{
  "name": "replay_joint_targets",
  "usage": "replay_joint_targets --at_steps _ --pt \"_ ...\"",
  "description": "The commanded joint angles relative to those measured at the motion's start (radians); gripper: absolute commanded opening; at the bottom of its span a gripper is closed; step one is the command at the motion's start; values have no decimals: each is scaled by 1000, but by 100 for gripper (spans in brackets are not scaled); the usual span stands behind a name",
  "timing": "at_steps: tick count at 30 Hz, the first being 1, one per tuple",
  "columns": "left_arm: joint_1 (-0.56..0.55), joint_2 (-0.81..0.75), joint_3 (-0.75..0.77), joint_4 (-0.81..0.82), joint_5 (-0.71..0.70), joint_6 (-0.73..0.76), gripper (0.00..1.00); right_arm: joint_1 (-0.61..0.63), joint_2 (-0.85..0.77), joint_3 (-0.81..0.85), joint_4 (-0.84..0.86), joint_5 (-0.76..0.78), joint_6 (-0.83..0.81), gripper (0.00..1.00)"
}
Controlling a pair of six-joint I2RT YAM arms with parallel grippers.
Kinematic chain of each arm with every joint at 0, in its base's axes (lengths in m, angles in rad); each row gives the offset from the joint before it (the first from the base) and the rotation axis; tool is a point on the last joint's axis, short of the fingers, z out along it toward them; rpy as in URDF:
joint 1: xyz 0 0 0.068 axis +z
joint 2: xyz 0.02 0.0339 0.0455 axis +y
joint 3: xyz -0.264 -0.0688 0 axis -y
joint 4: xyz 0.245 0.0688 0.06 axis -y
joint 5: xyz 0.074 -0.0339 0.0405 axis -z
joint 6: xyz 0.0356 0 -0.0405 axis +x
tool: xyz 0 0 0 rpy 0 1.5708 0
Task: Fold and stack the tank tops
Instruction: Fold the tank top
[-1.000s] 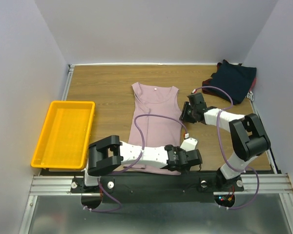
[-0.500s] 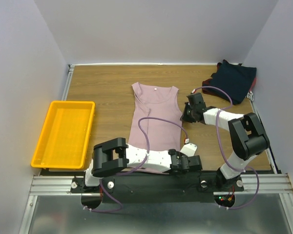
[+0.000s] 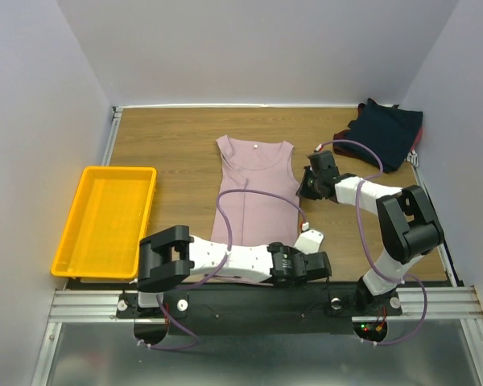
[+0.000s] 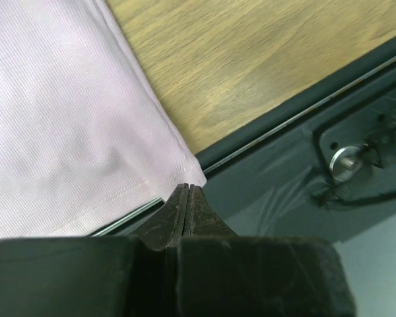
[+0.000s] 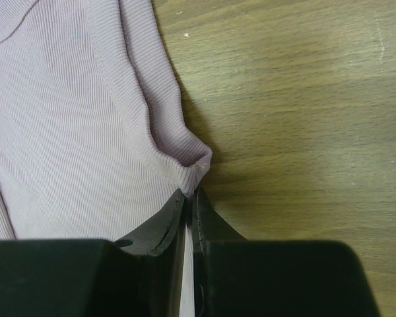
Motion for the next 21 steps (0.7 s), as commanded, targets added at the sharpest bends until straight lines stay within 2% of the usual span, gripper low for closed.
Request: replay_joint_targets --at_steps 1,11,15,21 --pt "8 -98 -43 24 -24 -26 0 -5 -35 37 34 35 9 3" --pt "19 -119 -81 68 13 -41 0 -5 -41 48 32 36 3 1" --pt "18 -55 -28 58 27 -12 23 -5 -45 40 32 43 2 1" --pt "18 -9 2 53 25 2 33 -5 -45 32 32 47 0 1"
